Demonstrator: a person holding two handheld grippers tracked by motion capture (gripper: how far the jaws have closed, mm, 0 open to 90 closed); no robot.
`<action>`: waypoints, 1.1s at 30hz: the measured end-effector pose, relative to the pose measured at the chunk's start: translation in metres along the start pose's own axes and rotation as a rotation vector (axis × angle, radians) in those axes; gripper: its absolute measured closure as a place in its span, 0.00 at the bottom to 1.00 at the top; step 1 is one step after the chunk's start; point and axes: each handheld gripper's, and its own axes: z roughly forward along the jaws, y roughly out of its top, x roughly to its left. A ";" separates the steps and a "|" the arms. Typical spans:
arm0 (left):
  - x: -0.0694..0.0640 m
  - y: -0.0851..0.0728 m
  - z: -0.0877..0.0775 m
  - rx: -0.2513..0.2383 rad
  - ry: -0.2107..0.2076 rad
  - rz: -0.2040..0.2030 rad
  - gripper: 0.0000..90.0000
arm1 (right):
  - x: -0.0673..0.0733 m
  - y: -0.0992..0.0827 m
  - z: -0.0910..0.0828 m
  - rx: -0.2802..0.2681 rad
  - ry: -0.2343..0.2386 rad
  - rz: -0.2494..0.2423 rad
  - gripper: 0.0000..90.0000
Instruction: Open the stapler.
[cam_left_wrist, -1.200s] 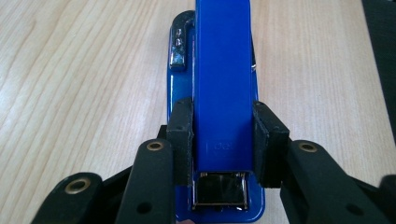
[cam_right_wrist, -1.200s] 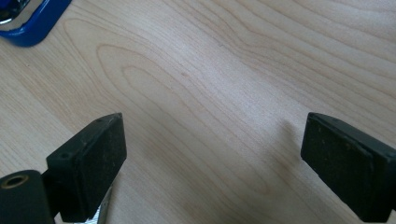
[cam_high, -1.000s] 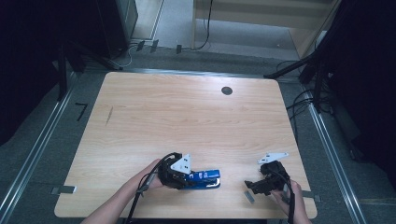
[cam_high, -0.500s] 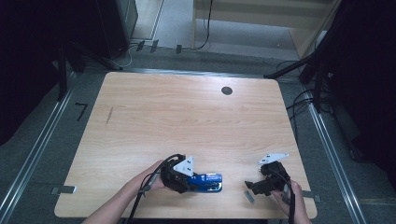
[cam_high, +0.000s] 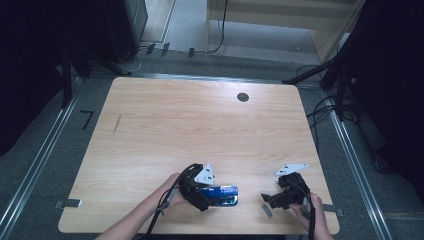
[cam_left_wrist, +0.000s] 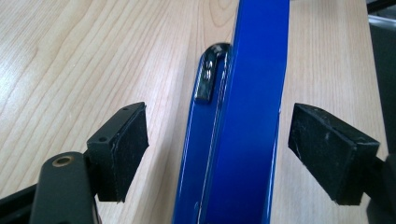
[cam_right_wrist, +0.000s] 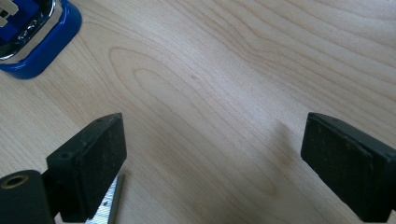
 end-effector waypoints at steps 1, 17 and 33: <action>-0.001 0.002 0.001 -0.001 0.014 -0.001 0.24 | 0.000 0.000 0.000 -0.004 0.002 -0.003 0.08; -0.017 0.023 0.011 -0.030 0.039 0.013 0.48 | 0.007 -0.003 -0.008 -0.047 0.026 0.025 0.08; -0.030 0.032 0.026 -0.031 0.077 0.034 0.58 | 0.021 0.005 -0.005 -0.069 0.066 0.022 0.08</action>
